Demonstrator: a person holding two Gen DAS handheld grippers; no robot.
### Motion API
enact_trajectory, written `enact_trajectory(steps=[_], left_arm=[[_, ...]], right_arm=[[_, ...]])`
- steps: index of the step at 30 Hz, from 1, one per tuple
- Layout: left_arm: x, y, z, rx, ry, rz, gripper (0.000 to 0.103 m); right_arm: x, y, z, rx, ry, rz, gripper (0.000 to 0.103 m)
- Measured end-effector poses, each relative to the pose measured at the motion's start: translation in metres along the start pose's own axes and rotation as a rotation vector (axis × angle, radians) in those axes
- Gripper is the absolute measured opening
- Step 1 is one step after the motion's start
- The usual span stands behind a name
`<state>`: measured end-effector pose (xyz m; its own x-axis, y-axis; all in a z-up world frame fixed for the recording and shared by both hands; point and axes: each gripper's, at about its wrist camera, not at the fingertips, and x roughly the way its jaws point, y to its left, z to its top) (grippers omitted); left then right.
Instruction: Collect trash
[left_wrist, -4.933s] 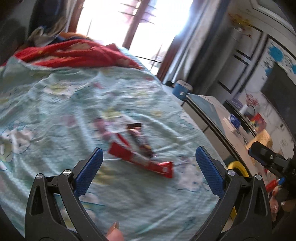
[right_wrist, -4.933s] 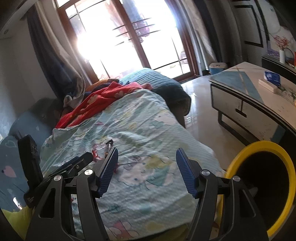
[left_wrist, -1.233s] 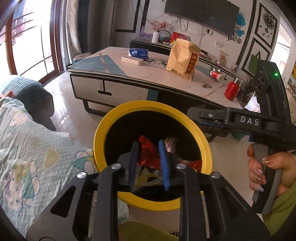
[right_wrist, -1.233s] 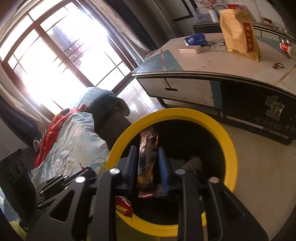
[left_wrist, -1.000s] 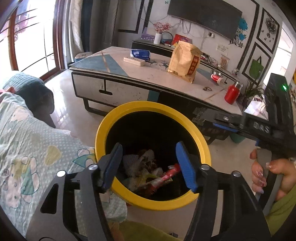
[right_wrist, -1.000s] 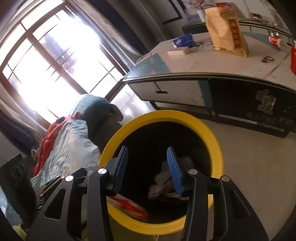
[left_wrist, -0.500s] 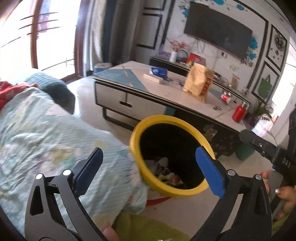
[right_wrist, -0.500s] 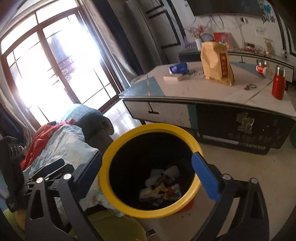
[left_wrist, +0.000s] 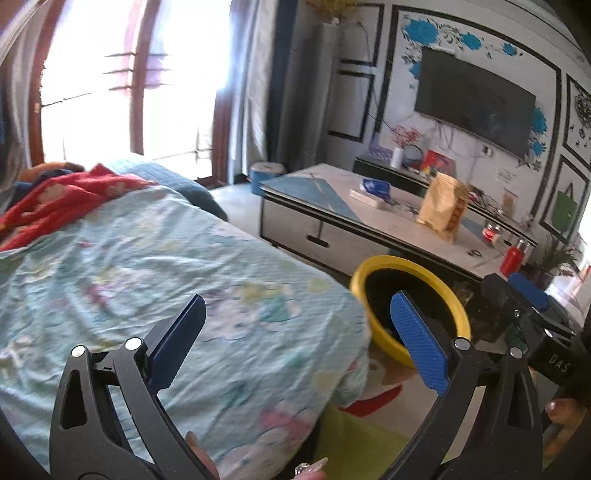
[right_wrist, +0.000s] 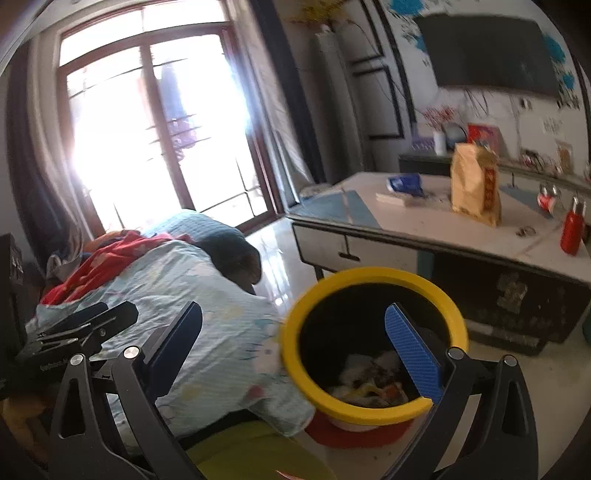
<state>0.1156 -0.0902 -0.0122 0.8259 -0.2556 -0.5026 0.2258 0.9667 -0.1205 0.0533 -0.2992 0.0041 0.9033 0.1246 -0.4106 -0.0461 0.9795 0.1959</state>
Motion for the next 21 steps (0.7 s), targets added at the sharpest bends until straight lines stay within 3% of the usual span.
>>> enact_trajectory(steps=[11,21], left_arm=[[-0.052,0.029,-0.029,-0.025,-0.090,0.102,0.092],[-0.061,0.030,-0.034,-0.027,-0.122,0.099,0.092]], right_arm=[[-0.028,0.060,-0.027,-0.152,-0.185,0.009,0.097],[-0.036,0.063,-0.032,-0.163,-0.214,0.010,0.097]])
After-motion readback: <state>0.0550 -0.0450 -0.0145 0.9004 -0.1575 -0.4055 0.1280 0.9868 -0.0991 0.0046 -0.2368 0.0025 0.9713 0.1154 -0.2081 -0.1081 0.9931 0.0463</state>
